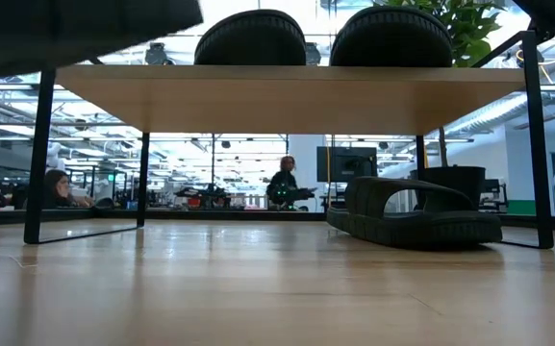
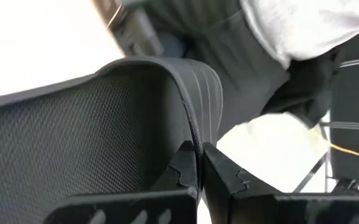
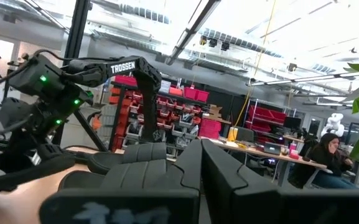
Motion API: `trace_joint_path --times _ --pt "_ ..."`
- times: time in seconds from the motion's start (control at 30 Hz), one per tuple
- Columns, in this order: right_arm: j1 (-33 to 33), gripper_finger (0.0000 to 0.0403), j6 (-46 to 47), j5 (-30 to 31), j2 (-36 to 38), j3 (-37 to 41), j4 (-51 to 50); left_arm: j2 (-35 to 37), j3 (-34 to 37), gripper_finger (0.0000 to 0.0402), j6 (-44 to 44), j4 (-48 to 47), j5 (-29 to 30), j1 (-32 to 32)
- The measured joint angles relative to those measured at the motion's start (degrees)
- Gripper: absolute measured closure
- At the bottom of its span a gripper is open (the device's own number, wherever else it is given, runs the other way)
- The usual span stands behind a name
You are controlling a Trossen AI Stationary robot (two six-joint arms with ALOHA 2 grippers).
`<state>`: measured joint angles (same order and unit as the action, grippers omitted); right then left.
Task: Pick and place slides into the shelf
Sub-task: Put the black slide under the shelf
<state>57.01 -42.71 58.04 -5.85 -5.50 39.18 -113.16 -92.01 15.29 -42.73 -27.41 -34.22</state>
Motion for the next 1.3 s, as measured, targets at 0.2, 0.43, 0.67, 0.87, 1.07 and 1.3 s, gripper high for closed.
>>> trace_joint_path --times 0.2,0.43,0.67,0.87,1.07,1.3 --pt "0.00 0.0403 1.08 0.13 0.00 0.00 0.02 0.00 0.00 0.0401 -2.97 -1.60 -0.09 1.20" --pt "0.00 0.0403 1.50 0.13 0.00 0.00 0.00 -0.05 0.00 0.0401 -6.21 -3.38 -0.29 3.74" --pt "0.00 0.0403 0.43 0.13 0.00 0.00 0.00 -0.66 2.41 0.0401 -6.63 -2.98 0.27 4.88" --pt "0.00 0.0403 0.91 0.11 0.00 0.00 0.00 -0.58 7.37 0.0401 -2.39 -1.05 2.71 5.55" --pt "0.00 0.0403 1.39 0.12 0.00 0.00 0.00 -0.46 8.42 0.0401 -1.08 -0.52 8.35 5.10" --pt "0.00 0.0403 1.50 0.11 0.00 0.00 0.00 -0.46 8.39 0.0401 -1.45 -0.64 13.05 4.03"
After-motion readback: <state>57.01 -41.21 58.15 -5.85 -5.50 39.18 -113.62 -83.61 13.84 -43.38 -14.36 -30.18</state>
